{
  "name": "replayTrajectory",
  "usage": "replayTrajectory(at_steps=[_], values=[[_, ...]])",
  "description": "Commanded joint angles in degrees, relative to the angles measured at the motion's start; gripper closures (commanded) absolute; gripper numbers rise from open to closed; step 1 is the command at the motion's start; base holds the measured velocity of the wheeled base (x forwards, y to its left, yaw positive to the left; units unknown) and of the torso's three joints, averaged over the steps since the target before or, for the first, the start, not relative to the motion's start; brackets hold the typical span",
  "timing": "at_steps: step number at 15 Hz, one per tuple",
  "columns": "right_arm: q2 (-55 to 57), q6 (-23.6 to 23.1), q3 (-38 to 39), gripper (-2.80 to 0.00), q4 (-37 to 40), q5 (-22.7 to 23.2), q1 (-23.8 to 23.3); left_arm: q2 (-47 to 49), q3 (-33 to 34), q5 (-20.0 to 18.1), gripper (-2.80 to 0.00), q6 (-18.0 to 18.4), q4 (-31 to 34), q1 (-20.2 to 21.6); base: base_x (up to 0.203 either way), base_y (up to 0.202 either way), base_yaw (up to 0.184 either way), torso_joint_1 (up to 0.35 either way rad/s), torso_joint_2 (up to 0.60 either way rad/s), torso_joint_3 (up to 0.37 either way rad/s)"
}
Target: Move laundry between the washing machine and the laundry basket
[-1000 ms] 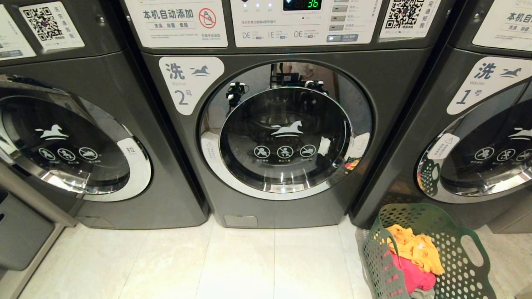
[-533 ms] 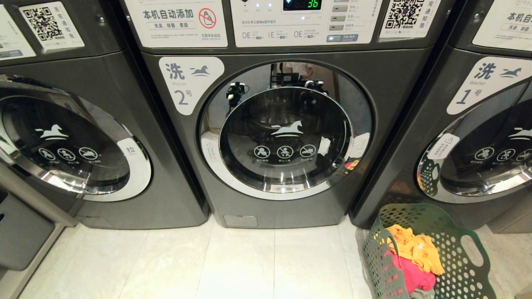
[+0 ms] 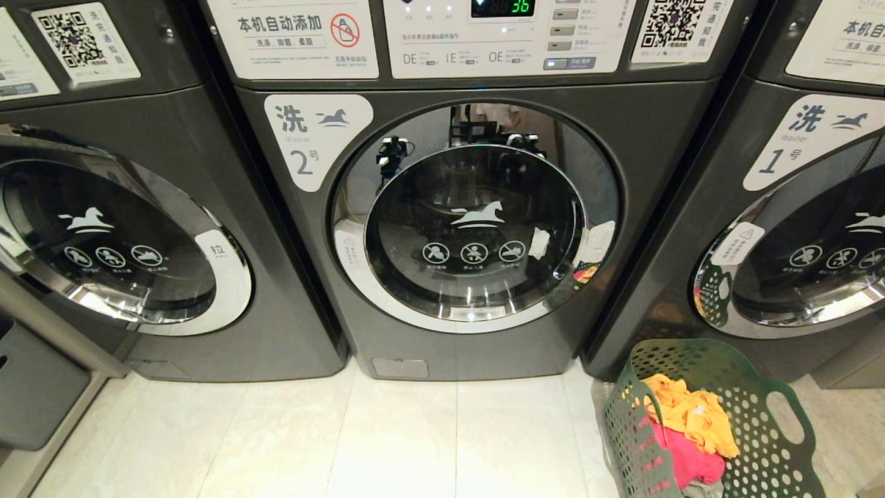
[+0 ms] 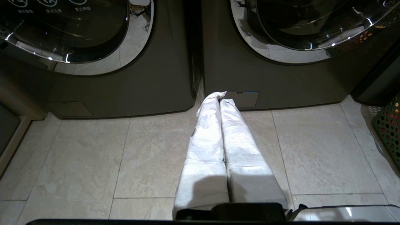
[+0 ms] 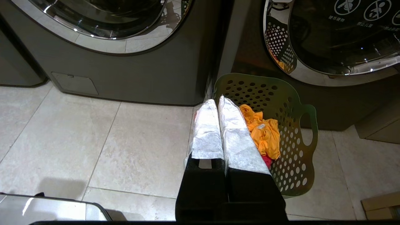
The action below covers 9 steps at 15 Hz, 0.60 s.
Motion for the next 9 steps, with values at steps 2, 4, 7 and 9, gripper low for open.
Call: replayTrajectory(at_steps=[2,4,7,9], values=[[0.1,-0.1,0.1,0.0,0.1,0.1,0.0,0.0,0.2,0.0,0.0,0.0,0.0,0.0,0.0,0.0,0.0,0.0,0.0,0.0],[0.1,-0.1,0.1,0.0,0.1,0.0,0.0,0.0,0.2,0.0,0.0,0.0,0.0,0.0,0.0,0.0,0.0,0.0,0.0,0.0],[0.1,-2.2,0.1,0.0,0.1,0.0,0.0,0.0,0.2,0.0,0.0,0.0,0.0,0.0,0.0,0.0,0.0,0.0,0.0,0.0],[0.1,-3.2,0.0,0.0,0.1,0.1,0.0,0.0,0.2,0.0,0.0,0.0,0.0,0.0,0.0,0.0,0.0,0.0,0.0,0.0]])
